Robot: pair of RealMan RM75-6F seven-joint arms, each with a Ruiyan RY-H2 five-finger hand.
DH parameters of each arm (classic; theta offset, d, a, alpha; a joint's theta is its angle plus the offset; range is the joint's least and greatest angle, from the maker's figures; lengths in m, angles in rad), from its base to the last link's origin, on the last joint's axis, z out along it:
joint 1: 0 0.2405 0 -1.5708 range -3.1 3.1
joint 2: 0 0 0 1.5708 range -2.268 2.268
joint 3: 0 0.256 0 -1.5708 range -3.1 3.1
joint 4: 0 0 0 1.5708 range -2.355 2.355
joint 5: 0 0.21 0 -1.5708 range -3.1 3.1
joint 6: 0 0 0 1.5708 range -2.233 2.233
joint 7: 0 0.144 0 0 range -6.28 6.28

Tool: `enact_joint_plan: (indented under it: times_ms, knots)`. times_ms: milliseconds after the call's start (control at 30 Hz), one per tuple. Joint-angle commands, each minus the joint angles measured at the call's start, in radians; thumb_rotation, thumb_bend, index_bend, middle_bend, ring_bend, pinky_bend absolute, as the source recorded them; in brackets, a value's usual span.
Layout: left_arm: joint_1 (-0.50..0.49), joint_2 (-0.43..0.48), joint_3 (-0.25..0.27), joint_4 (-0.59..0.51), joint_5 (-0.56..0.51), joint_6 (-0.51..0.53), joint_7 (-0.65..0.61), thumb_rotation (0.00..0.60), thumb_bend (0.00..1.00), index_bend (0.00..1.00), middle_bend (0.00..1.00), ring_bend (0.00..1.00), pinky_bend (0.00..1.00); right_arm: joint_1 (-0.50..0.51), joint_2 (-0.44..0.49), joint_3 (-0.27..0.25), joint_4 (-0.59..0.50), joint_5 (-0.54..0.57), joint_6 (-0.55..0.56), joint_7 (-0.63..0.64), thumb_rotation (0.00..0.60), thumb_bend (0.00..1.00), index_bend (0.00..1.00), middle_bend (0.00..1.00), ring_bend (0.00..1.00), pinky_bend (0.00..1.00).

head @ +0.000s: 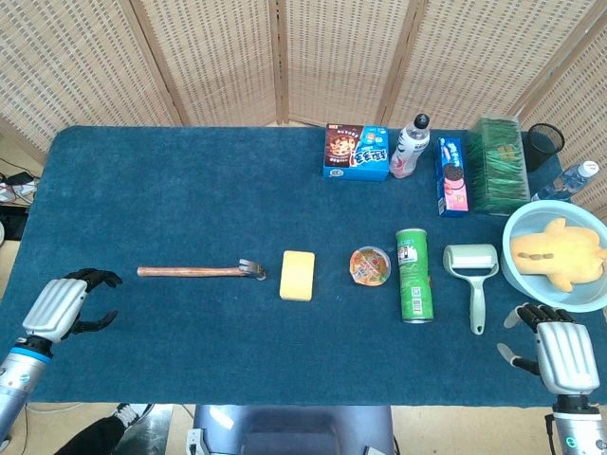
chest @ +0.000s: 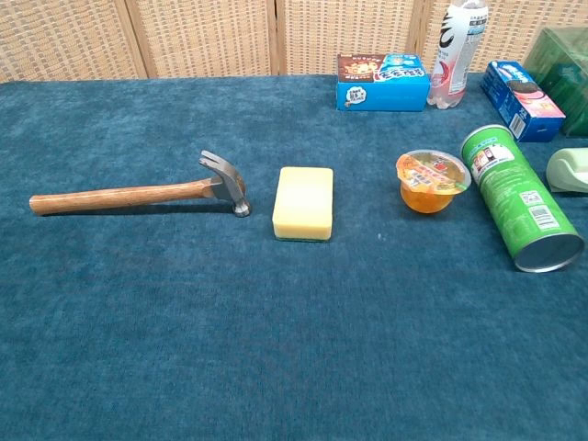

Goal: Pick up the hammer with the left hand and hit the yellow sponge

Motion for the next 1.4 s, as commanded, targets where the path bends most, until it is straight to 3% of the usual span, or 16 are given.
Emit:
enact_joint_plan:
  times_ms: [33, 267, 600, 767, 867, 1100, 1400]
  knots:
    - [-0.002, -0.002, 0.001, -0.001, -0.005, -0.009, 0.005, 0.600, 0.32, 0.33, 0.37, 0.26, 0.31, 0.002, -0.002, 0.001, 0.003, 0.002, -0.004, 0.003, 0.600, 0.18, 0.53, 0.51, 0.48, 0.40]
    - [-0.031, 0.006, -0.023, -0.006, -0.015, -0.034, 0.049, 0.600, 0.32, 0.33, 0.37, 0.26, 0.31, 0.002, -0.001, 0.003, 0.014, 0.001, -0.004, 0.018, 0.600, 0.17, 0.53, 0.51, 0.48, 0.40]
    - [-0.164, -0.052, -0.090, 0.027, -0.094, -0.191, 0.176, 0.600, 0.32, 0.33, 0.37, 0.26, 0.30, -0.008, -0.016, 0.006, 0.047, 0.011, 0.008, 0.071, 0.600, 0.18, 0.53, 0.51, 0.48, 0.40]
    - [-0.291, -0.154, -0.117, 0.121, -0.157, -0.352, 0.277, 0.600, 0.32, 0.33, 0.37, 0.26, 0.30, -0.023, -0.013, 0.010, 0.074, 0.029, 0.022, 0.102, 0.600, 0.17, 0.53, 0.51, 0.48, 0.40]
    - [-0.337, -0.216, -0.127, 0.168, -0.192, -0.397, 0.311, 0.600, 0.32, 0.33, 0.37, 0.26, 0.29, -0.025, -0.014, 0.013, 0.090, 0.037, 0.019, 0.119, 0.600, 0.18, 0.53, 0.51, 0.48, 0.40]
    - [-0.408, -0.329, -0.148, 0.243, -0.236, -0.445, 0.332, 0.600, 0.35, 0.33, 0.37, 0.26, 0.29, -0.029, -0.016, 0.016, 0.111, 0.047, 0.018, 0.140, 0.600, 0.18, 0.53, 0.51, 0.48, 0.40]
    - [-0.455, -0.370, -0.150, 0.270, -0.264, -0.481, 0.336, 0.600, 0.47, 0.33, 0.37, 0.26, 0.30, -0.046, -0.010, 0.021, 0.119, 0.060, 0.035, 0.152, 0.600, 0.18, 0.53, 0.51, 0.48, 0.40]
